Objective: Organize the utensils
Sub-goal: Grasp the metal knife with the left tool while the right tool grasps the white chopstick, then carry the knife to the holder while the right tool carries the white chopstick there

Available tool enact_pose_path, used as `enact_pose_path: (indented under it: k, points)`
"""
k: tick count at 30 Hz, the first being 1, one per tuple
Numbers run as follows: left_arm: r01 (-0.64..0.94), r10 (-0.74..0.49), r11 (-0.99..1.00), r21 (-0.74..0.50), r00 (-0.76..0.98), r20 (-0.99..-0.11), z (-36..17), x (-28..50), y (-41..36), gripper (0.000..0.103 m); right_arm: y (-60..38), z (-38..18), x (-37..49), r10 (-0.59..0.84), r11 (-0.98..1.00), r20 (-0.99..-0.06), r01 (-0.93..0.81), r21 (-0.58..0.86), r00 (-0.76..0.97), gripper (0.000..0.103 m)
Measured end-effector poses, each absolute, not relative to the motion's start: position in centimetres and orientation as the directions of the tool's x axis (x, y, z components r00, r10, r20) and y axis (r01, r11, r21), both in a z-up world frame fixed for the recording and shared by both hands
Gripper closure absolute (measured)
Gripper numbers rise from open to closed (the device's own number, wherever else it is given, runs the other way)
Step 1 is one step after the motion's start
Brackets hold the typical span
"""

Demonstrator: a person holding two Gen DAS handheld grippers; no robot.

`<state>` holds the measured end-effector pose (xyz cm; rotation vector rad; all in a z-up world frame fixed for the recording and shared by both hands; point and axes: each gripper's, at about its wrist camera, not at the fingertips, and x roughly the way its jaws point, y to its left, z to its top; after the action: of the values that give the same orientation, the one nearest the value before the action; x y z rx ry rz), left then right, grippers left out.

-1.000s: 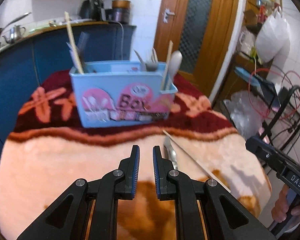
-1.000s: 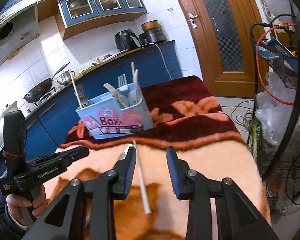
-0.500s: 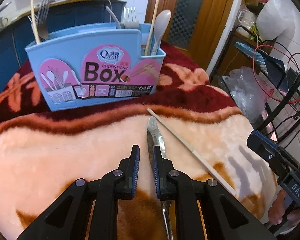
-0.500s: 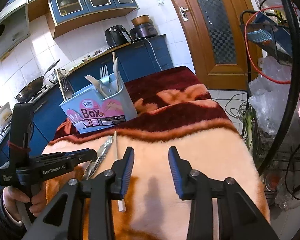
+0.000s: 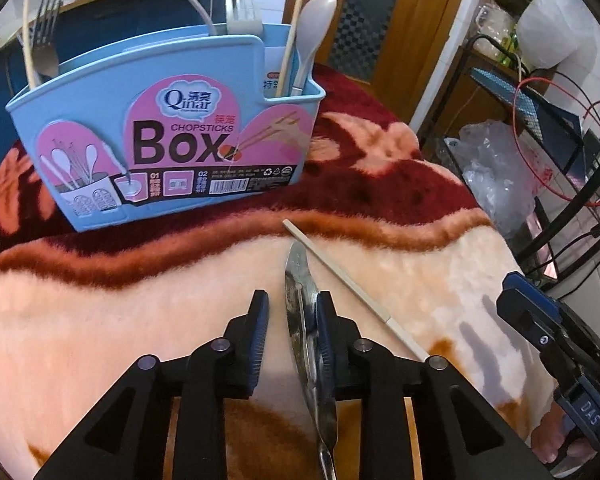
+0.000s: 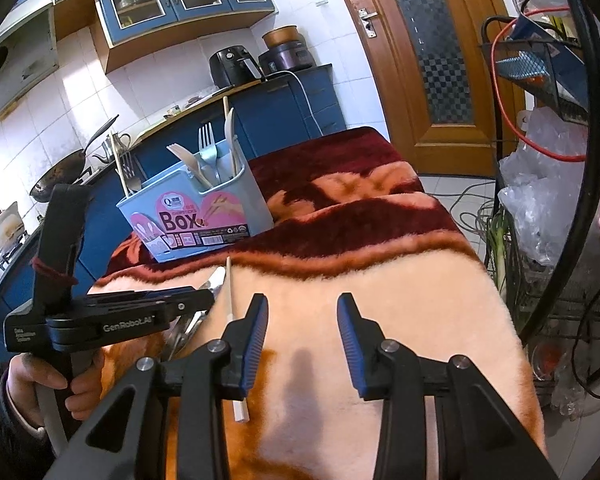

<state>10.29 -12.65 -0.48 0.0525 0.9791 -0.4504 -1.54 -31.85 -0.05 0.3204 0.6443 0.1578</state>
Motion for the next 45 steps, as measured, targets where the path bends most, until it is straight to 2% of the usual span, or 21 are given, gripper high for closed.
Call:
enact_pose_path:
  k: [7, 10, 11, 21, 27, 36, 45]
  points:
    - [0.408, -0.337, 0.903, -0.136, 0.475, -0.813, -0.5, 10.7, -13.4, 0.078, -31.8, 0.1, -1.5, 0.239, 0.94, -0.565, -0.043, 0.338, 0.79, 0.064]
    - [0.415, -0.365, 0.895, -0.165, 0.465, -0.807, -0.5, 10.9, -13.3, 0.089, -31.8, 0.3, -1.5, 0.237, 0.94, -0.568, -0.039, 0.339, 0.788, 0.064]
    - [0.412, -0.373, 0.894, -0.178, 0.464, -0.803, -0.5, 11.0, -13.2, 0.099, -31.7, 0.3, -1.5, 0.237, 0.941, -0.569, -0.039, 0.337, 0.787, 0.064]
    - [0.345, -0.393, 0.912, -0.223, 0.576, -0.716, 2.2, 9.3, -9.0, 0.101, -29.8, 1.3, -0.7, 0.249, 0.951, -0.599, -0.075, 0.3, 0.761, 0.064]
    - [0.302, -0.326, 0.942, -0.149, 0.709, -0.626, 5.8, 7.6, -5.4, 0.101, -27.2, 1.9, 1.5, 0.273, 0.959, -0.666, -0.14, 0.246, 0.695, 0.064]
    - [0.235, -0.269, 0.963, -0.131, 0.823, -0.501, 9.4, 6.0, -0.5, 0.101, -22.6, 1.9, 5.8, 0.282, 0.954, -0.785, -0.247, 0.168, 0.552, 0.064]
    - [0.208, -0.238, 0.971, -0.118, 0.878, -0.415, 10.7, 5.1, 2.1, 0.101, -20.2, 0.8, 9.7, 0.17, 0.965, -0.868, -0.256, 0.051, 0.467, 0.064]
